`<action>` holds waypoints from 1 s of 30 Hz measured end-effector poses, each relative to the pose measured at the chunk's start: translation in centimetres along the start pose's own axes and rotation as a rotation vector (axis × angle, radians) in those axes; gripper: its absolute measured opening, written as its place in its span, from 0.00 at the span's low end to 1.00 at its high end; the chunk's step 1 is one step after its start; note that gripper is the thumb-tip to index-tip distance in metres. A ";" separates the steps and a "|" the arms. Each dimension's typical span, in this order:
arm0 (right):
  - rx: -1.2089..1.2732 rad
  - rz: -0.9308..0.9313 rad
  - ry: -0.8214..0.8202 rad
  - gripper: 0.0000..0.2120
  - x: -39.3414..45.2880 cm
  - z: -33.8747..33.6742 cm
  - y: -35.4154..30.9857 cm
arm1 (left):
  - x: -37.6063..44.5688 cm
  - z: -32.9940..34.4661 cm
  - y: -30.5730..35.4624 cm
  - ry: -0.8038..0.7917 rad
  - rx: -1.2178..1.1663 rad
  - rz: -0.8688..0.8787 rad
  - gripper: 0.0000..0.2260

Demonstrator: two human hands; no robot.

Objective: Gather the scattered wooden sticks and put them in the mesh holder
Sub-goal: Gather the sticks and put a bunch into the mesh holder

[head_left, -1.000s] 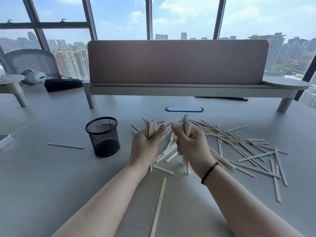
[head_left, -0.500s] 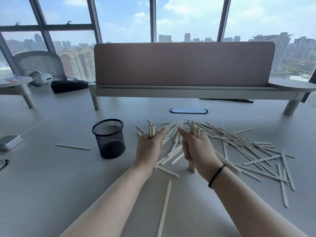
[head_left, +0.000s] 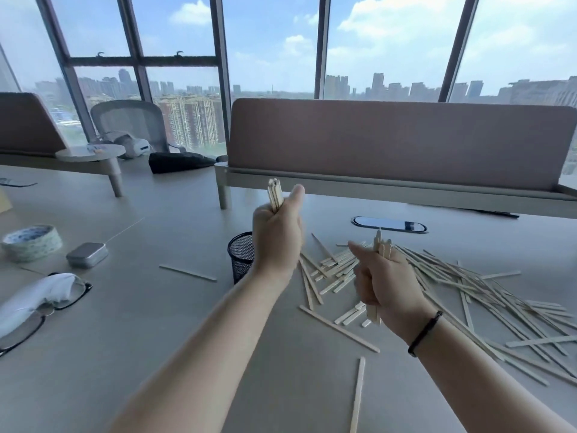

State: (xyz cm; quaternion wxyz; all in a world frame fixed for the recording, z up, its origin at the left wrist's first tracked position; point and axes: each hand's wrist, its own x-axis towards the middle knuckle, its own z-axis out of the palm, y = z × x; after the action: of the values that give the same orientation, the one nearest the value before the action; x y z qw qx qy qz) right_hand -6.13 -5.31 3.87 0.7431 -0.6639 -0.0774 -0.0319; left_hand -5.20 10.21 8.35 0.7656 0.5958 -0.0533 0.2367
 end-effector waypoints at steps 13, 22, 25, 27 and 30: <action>0.322 0.027 0.001 0.27 6.8 14.2 -4.8 | 6.9 -7.5 -2.0 0.195 0.568 -0.028 0.23; 0.181 0.079 0.016 0.20 9.4 16.5 -1.5 | 7.6 -11.0 -2.6 0.101 0.745 -0.047 0.19; 0.081 0.027 -0.023 0.17 9.7 16.4 -1.0 | 7.1 -12.4 -2.8 0.142 0.642 -0.068 0.22; 0.016 0.002 -0.029 0.13 9.9 16.0 -1.0 | 6.9 -13.9 -3.4 0.194 0.601 -0.086 0.25; -0.082 -0.051 -0.016 0.06 9.7 14.8 -1.3 | 6.1 -17.1 -5.2 0.225 0.912 -0.196 0.25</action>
State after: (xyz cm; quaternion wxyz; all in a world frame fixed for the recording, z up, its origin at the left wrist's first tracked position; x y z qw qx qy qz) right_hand 2.18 9.71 8.26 0.7136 -0.6918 -0.0986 -0.0486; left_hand -1.10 27.17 1.09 0.4457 0.8439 0.1957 0.2256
